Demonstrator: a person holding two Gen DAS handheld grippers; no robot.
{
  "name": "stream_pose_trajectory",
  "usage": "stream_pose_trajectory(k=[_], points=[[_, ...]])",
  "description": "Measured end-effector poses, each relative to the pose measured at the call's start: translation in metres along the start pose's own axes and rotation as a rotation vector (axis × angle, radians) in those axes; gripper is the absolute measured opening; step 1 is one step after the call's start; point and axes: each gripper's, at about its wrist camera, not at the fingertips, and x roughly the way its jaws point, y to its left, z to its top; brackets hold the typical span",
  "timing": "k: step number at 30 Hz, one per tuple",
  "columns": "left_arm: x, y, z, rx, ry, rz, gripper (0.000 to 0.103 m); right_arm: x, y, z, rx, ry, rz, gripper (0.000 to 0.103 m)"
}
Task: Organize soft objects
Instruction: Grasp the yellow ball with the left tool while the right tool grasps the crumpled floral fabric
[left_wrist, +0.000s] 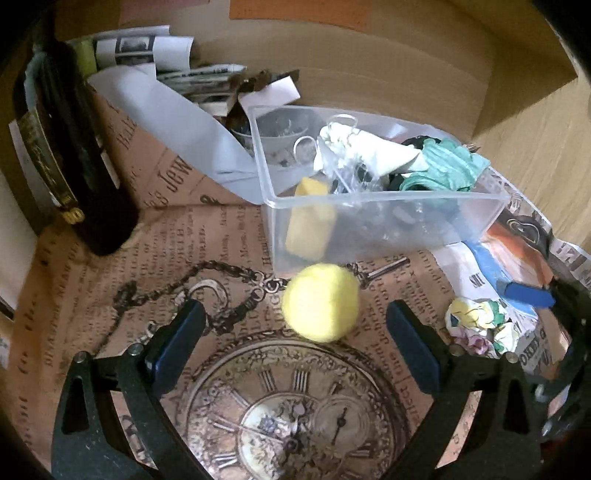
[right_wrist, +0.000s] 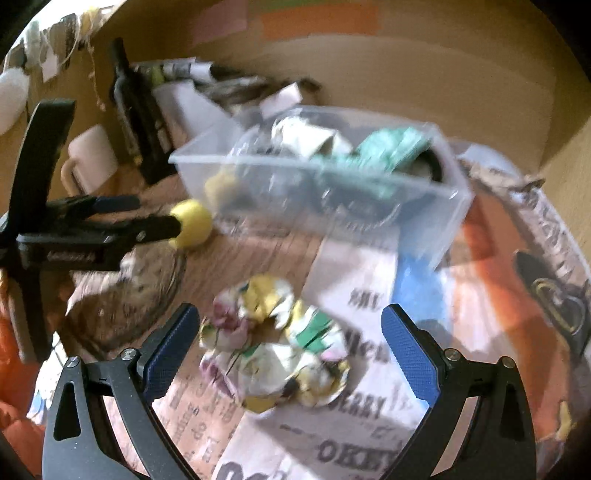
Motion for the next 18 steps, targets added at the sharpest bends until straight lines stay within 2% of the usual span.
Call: stream_pose_trajectory(k=[1, 3, 5, 6, 7, 8, 9, 11, 13, 18], points=[[0.002, 0.0, 0.0, -0.003, 0.001, -0.006, 0.095, 0.003, 0.002, -0.002, -0.008, 0.015, 0.003, 0.097], [0.007, -0.001, 0.0, 0.001, 0.018, -0.026, 0.079, 0.007, 0.005, -0.005, -0.023, 0.036, 0.003, 0.091], [0.012, -0.003, 0.001, 0.004, 0.035, -0.042, 0.071, 0.012, 0.007, -0.008, -0.031, 0.062, 0.011, 0.074], [0.013, -0.004, 0.0, 0.005, 0.038, -0.047, 0.067, 0.013, 0.007, -0.009, -0.034, 0.068, 0.005, 0.073], [0.015, -0.005, 0.0, 0.008, 0.041, -0.052, 0.064, 0.012, 0.008, -0.01, -0.036, 0.058, -0.001, 0.067], [0.016, -0.006, -0.001, 0.012, 0.047, -0.055, 0.055, 0.011, 0.008, -0.01, -0.037, 0.056, 0.002, 0.057], [0.018, -0.008, -0.001, 0.019, 0.054, -0.065, 0.045, 0.009, 0.007, -0.01, -0.035, 0.052, 0.004, 0.051], [0.018, -0.009, -0.002, 0.023, 0.058, -0.075, 0.044, 0.007, 0.003, -0.01, -0.02, 0.046, 0.003, 0.032], [0.014, -0.01, -0.003, 0.023, 0.044, -0.08, 0.044, 0.006, -0.002, -0.008, -0.002, 0.041, 0.004, 0.024], [-0.005, -0.014, -0.001, 0.034, -0.005, -0.076, 0.044, -0.005, -0.009, 0.0, 0.021, -0.004, -0.008, 0.02]])
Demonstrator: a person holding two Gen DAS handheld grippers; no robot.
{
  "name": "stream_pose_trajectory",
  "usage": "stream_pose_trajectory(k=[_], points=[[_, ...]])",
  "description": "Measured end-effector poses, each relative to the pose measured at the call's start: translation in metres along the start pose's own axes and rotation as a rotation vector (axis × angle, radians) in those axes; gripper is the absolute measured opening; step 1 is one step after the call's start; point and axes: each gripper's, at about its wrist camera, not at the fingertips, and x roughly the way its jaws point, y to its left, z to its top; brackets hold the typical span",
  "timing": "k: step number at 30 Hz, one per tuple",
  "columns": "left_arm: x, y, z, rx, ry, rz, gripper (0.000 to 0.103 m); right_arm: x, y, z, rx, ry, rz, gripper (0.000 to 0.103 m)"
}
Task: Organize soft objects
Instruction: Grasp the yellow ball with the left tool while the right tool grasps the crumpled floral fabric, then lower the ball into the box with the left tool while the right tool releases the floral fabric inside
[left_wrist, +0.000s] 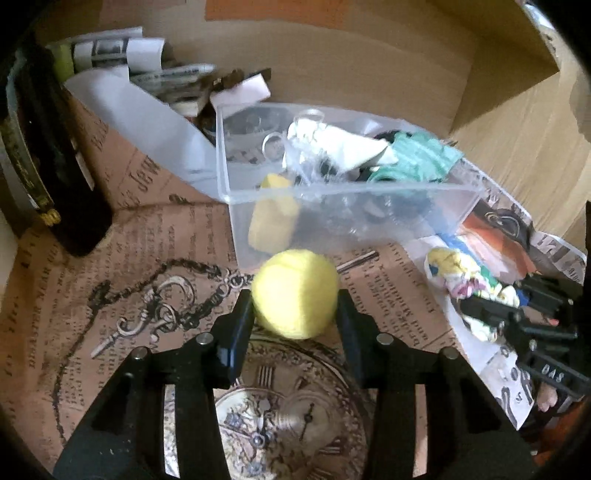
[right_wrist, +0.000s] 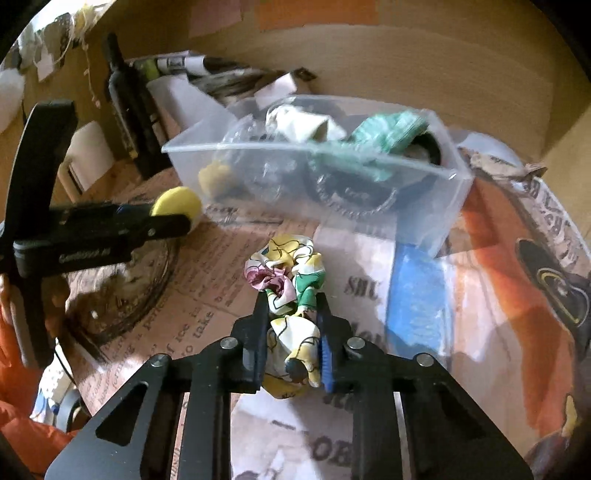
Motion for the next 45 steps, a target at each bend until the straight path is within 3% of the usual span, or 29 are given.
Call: stream_pose_trajectory(k=[14, 21, 25, 32, 45], points=[[-0.06, -0.014, 0.044, 0.021, -0.205, -0.023, 0.044, -0.048, -0.007, 0.054, 0.003, -0.262, -0.032, 0.02], [-0.069, -0.02, 0.069, 0.03, -0.271, -0.03, 0.044, -0.059, -0.007, 0.083, -0.01, -0.367, -0.037, 0.021], [-0.059, -0.022, 0.083, 0.028, -0.266, -0.045, 0.044, -0.059, -0.01, 0.096, -0.015, -0.396, -0.041, 0.021], [-0.028, -0.021, 0.1, 0.029, -0.216, -0.046, 0.044, -0.04, -0.016, 0.111, -0.006, -0.379, -0.057, 0.023], [0.035, -0.023, 0.103, 0.042, -0.074, -0.043, 0.044, 0.029, -0.031, 0.115, 0.014, -0.201, -0.067, 0.023]])
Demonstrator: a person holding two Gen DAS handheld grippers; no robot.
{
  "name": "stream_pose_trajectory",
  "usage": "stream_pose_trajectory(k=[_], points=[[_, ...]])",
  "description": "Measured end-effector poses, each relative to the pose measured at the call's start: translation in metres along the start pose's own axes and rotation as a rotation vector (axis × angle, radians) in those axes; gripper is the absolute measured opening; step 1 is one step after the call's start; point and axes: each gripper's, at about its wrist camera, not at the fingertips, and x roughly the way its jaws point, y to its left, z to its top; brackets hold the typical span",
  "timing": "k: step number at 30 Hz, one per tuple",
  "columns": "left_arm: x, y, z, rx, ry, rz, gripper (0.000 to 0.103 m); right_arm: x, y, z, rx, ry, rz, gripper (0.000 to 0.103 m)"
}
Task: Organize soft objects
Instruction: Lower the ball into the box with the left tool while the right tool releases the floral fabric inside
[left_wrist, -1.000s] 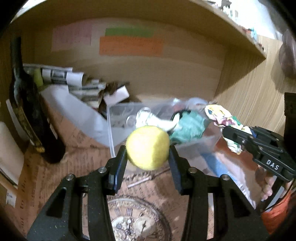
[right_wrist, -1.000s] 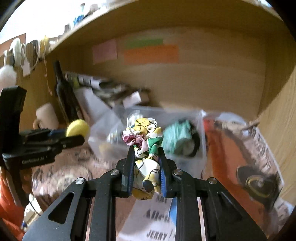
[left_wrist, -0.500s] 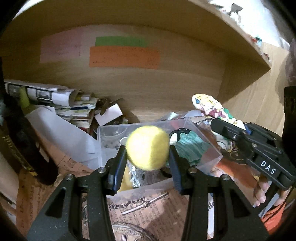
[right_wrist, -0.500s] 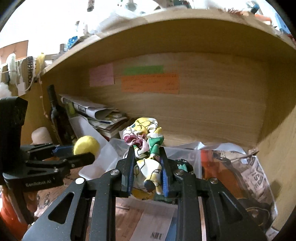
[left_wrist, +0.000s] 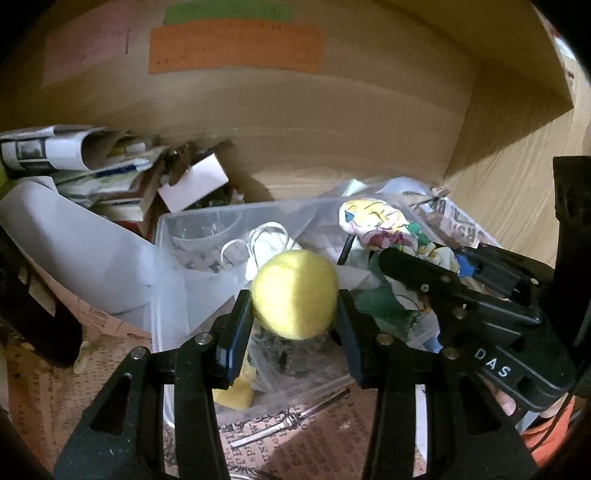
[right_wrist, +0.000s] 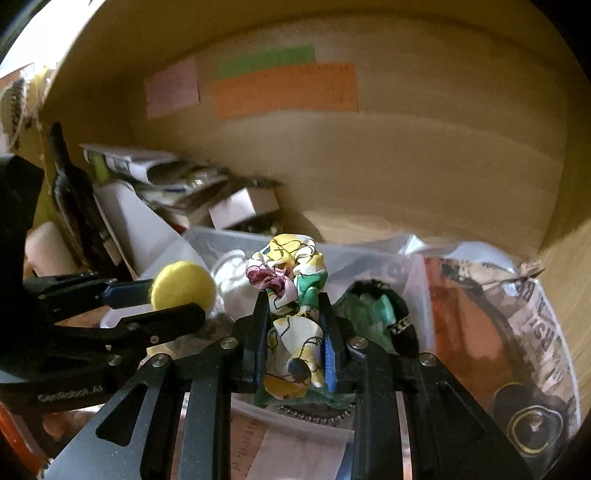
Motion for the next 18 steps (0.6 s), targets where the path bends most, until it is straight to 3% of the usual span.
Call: stream_pose_trajectory(k=[3, 9, 14, 18], points=[[0.006, 0.0, -0.003, 0.003, 0.013, 0.009, 0.044, 0.01, 0.0, -0.005, -0.015, 0.044, 0.0, 0.023], [0.007, 0.003, -0.005, -0.001, 0.029, 0.009, 0.051, 0.019, 0.003, -0.01, -0.045, 0.087, -0.009, 0.037], [-0.005, 0.011, -0.006, -0.035, 0.018, -0.008, 0.067, 0.016, -0.002, -0.009, -0.026, 0.093, 0.005, 0.055], [-0.025, 0.011, -0.005, -0.041, -0.02, -0.02, 0.067, 0.001, 0.0, -0.005, -0.023, 0.057, 0.013, 0.063]])
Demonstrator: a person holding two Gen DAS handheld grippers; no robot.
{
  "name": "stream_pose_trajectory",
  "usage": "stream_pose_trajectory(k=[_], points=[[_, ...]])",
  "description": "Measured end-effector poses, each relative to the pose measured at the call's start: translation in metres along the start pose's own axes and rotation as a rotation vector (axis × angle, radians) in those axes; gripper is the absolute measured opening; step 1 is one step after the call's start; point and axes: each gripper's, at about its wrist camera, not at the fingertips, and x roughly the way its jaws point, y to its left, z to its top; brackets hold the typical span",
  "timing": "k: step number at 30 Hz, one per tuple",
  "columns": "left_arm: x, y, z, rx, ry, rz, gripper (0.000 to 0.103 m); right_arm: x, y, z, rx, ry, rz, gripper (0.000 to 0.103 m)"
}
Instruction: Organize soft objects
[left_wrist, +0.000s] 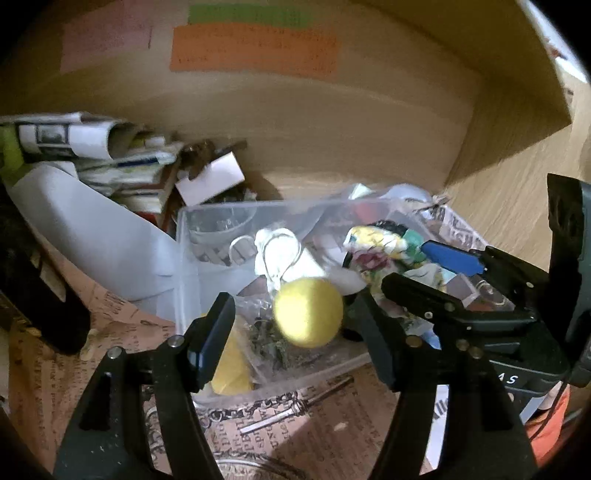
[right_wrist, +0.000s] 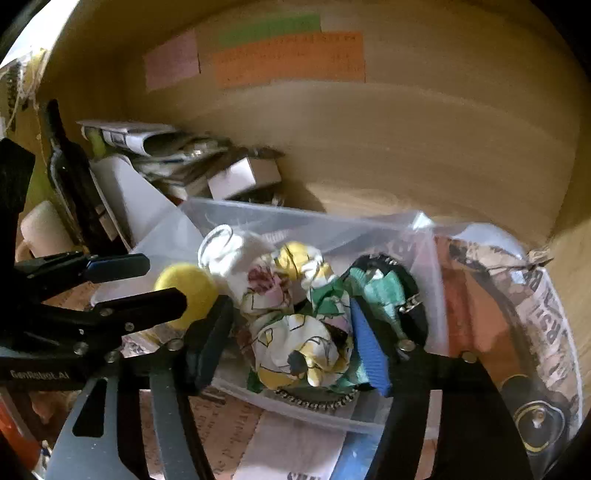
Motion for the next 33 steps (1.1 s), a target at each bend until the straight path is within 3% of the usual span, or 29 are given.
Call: stream_pose_trajectory(k=[7, 11, 20, 26, 33], points=[[-0.046, -0.009, 0.004, 0.024, -0.124, 0.005, 0.067, -0.043, 0.012, 0.008, -0.041, -0.111, -0.013, 0.065], [-0.079, -0.017, 0.006, 0.041, -0.218, 0.006, 0.069, -0.081, 0.019, 0.012, -0.055, -0.215, -0.035, 0.074], [-0.144, -0.033, -0.001, 0.08, -0.417, 0.046, 0.087, -0.15, 0.027, 0.014, -0.047, -0.409, -0.043, 0.084], [-0.161, -0.041, -0.008, 0.105, -0.472, 0.068, 0.093, -0.175, 0.03, 0.008, -0.028, -0.49, -0.045, 0.102], [-0.178, -0.05, -0.019, 0.118, -0.515, 0.079, 0.102, -0.182, 0.034, 0.002, -0.024, -0.51, -0.048, 0.103]])
